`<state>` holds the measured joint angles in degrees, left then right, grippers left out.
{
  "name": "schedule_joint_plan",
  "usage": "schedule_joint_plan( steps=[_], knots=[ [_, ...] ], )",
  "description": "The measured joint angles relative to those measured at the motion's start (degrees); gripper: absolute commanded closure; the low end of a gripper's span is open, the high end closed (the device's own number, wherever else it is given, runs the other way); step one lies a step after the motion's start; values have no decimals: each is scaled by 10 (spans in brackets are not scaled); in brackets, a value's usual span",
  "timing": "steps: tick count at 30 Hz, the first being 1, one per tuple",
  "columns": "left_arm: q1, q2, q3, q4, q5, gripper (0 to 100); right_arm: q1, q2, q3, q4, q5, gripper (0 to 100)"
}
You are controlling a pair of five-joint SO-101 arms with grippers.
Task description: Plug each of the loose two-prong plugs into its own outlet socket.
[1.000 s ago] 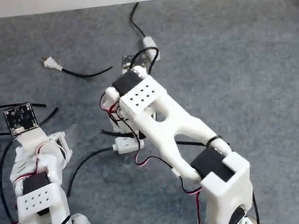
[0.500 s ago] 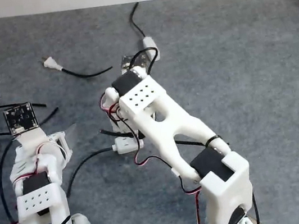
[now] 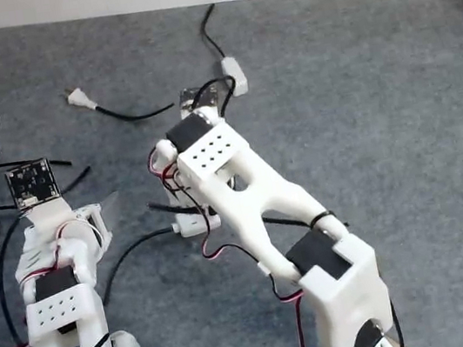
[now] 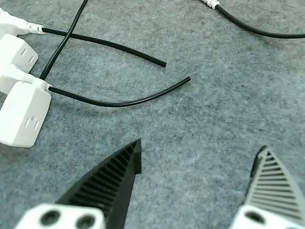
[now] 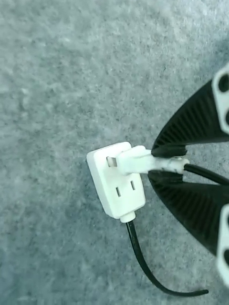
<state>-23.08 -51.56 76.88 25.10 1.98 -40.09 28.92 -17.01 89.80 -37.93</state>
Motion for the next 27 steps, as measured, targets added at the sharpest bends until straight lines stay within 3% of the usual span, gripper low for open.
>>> schedule_joint_plan(
  steps=[17, 27],
  knots=[
    [0, 0, 0, 0, 0, 636, 31, 127, -140, 60, 37, 985],
    [0, 0, 0, 0, 0, 636, 32, 110, -181, 100, 69, 663]
  ],
)
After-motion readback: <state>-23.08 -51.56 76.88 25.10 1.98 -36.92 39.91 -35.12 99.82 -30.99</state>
